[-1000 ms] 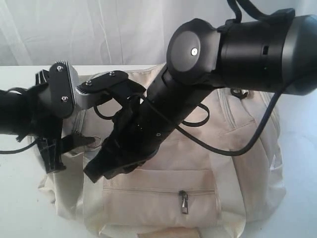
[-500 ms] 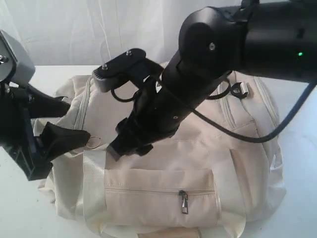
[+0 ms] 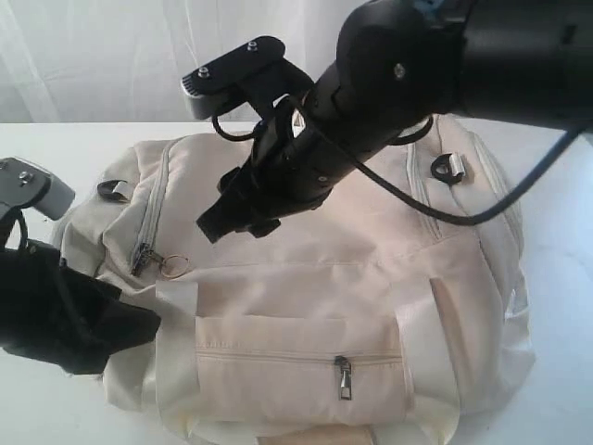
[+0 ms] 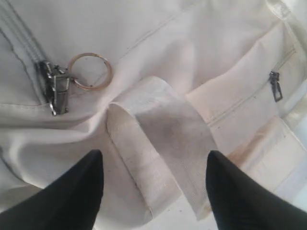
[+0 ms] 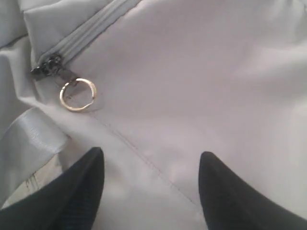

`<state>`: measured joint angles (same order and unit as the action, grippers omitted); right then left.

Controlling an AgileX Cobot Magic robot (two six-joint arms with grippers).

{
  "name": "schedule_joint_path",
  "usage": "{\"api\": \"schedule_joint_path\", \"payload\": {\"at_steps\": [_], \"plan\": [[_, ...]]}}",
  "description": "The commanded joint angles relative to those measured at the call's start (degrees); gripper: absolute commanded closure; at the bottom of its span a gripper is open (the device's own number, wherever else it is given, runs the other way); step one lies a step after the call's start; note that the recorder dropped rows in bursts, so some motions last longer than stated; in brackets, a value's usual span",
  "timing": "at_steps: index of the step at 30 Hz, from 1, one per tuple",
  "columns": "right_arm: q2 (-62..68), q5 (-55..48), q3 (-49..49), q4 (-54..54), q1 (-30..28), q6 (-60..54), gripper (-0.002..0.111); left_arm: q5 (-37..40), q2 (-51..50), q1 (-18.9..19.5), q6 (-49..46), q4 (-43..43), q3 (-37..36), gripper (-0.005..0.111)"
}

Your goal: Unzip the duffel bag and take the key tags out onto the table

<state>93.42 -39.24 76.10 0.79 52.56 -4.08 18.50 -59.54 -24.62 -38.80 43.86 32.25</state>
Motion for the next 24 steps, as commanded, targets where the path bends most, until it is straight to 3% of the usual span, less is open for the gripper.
{"api": "schedule_joint_path", "payload": {"at_steps": [1, 12, 17, 24], "plan": [[4.7, -2.3, 5.7, -0.4, -0.6, -0.7, 0.054, -1.5, -3.5, -0.1, 2.0, 2.0, -0.3, 0.042], [14.8, -9.9, 15.9, 2.1, -0.6, -7.6, 0.054, -2.6, -8.0, -0.1, -6.7, 17.4, -0.1, 0.047], [15.0, -9.1, 15.9, 2.2, -2.0, -7.6, 0.054, -1.3, -8.0, -0.1, -11.9, 22.9, -0.1, 0.071], [15.0, -10.8, 15.9, 2.4, -3.6, -7.6, 0.054, -1.0, -8.0, -0.1, -12.6, 23.1, -0.1, 0.102]]}}
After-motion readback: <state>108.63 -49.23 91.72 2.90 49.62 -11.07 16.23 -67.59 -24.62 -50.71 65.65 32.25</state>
